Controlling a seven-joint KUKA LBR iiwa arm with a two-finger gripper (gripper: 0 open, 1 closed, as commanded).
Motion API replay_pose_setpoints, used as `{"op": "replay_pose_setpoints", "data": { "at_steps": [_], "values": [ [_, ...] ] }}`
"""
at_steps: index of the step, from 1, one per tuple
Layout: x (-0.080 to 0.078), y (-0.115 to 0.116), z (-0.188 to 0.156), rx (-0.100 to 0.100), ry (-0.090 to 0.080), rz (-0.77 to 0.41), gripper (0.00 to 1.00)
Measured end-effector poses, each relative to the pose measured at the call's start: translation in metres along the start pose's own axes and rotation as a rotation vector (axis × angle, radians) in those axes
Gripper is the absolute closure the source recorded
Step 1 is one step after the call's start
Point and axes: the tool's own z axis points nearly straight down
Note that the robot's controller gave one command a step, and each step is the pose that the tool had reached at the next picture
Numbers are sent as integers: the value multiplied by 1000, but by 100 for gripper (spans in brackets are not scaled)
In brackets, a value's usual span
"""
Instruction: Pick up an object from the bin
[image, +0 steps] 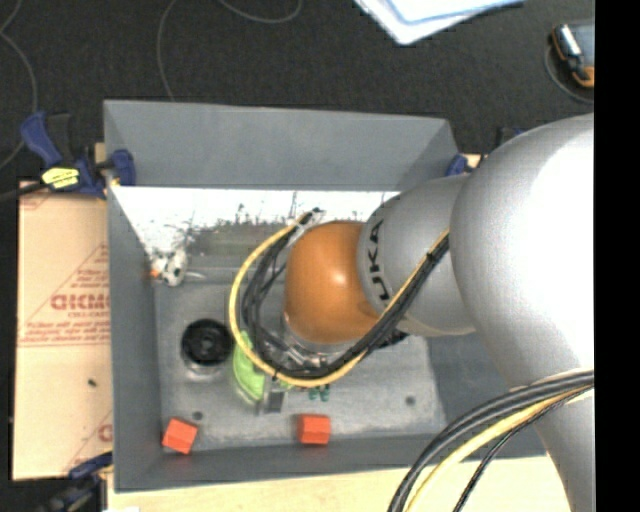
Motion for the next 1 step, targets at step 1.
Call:
{"op": "replay_pose_setpoints", "data": {
  "at_steps": [1],
  "values": [
    [-9, 1, 0, -2, -6, -19, 100]
  ]
}}
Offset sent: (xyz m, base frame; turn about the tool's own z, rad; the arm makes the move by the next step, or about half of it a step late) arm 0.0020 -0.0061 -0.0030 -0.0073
